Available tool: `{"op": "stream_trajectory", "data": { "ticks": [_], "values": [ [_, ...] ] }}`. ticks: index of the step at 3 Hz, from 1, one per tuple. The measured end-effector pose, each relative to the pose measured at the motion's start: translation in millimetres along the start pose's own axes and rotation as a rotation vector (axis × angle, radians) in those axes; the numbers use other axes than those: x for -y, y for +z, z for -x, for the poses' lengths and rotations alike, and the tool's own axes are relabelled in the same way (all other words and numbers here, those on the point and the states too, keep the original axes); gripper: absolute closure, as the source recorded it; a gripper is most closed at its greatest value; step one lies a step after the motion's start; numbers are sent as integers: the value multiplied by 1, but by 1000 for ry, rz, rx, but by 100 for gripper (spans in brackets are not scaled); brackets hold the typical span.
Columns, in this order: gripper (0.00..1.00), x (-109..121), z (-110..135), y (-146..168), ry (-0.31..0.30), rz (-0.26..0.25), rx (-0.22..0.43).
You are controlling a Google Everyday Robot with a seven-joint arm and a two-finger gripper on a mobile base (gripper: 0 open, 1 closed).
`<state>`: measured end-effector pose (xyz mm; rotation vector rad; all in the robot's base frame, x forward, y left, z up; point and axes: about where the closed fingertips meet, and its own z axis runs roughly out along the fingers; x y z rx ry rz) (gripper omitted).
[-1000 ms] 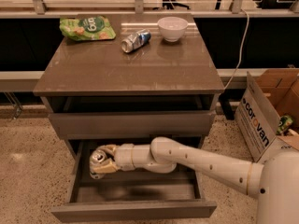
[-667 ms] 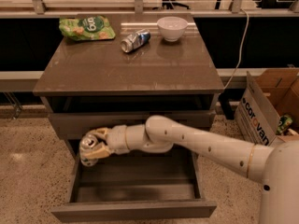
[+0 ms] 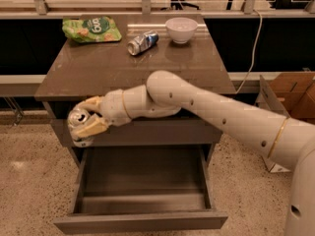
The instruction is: Pick 7up can from middle drawer and place on counter
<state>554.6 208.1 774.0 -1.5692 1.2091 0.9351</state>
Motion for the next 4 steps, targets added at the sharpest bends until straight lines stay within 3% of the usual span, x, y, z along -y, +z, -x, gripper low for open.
{"op": "stream_trajectory", "data": {
  "ticks": [1, 2, 3, 4],
  "values": [
    [100, 19, 62, -19, -80, 3, -66],
    [100, 44, 94, -27, -120, -4, -110],
    [100, 75, 115, -33, -123, 0, -132],
    [100, 110, 123, -43, -67, -33, -117]
  ]
}}
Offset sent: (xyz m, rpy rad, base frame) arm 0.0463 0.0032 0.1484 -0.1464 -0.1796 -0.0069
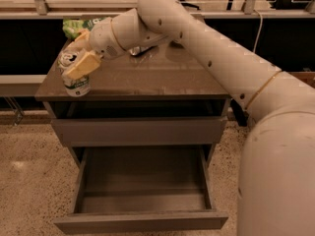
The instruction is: Pick 7up can from middle drawer and place on counter
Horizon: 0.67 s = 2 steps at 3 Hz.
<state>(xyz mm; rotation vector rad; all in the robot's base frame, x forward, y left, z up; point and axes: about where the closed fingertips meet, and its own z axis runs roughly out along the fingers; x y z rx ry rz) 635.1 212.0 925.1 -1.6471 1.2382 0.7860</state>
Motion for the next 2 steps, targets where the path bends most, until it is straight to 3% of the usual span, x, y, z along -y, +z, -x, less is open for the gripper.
{"op": "stream_trajectory", "data": {
  "ticks": [1, 2],
  "values": [
    [100, 30, -13, -17, 75, -64, -44],
    [100, 45, -33, -29, 147, -103, -93]
  ]
}}
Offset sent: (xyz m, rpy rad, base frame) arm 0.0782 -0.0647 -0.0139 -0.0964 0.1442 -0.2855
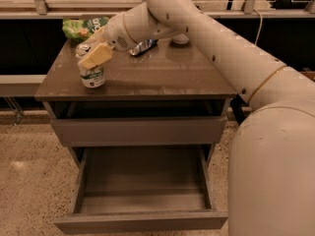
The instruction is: Pick 7up can from middle drawer and place on counter
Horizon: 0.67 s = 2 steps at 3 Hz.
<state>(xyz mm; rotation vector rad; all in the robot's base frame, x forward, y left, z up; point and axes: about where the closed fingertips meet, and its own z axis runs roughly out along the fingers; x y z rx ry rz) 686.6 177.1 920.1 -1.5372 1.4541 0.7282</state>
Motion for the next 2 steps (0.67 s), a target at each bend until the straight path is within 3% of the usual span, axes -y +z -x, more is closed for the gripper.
{"op": "stream_trajectory", "data": {
  "ticks": [1, 2],
  "values": [
    [84, 9, -18, -1, 58, -21, -11],
    [54, 7, -16, 3, 55, -13, -11]
  ]
}}
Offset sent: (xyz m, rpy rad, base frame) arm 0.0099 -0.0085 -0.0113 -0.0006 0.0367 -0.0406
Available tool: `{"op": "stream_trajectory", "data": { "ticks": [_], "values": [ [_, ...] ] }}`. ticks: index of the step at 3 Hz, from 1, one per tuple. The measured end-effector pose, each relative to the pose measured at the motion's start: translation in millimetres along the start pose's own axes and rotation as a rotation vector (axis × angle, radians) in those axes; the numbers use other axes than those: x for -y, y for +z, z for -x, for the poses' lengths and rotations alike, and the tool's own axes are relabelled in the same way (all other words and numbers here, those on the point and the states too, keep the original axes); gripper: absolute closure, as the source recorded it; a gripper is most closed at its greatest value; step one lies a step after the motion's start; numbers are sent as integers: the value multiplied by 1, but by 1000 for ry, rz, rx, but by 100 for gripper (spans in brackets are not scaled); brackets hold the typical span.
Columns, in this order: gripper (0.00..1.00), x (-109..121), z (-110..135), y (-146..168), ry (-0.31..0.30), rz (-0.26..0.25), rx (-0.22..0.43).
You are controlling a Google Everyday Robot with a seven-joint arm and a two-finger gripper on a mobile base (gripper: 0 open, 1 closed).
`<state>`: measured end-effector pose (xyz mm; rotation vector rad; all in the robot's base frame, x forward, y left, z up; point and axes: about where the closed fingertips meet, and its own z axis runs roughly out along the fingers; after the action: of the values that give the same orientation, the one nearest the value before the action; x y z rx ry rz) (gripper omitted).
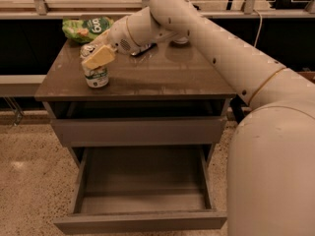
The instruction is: Pick 7up can from middle drawer and place on counter
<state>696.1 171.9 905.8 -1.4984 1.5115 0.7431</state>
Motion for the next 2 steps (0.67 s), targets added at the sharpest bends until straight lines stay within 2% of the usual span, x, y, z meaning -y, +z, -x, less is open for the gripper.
{"op": "stream_trajectory", "data": {
  "ticks": [2],
  "values": [
    [7, -2, 0, 5, 0, 9, 0]
  ]
}}
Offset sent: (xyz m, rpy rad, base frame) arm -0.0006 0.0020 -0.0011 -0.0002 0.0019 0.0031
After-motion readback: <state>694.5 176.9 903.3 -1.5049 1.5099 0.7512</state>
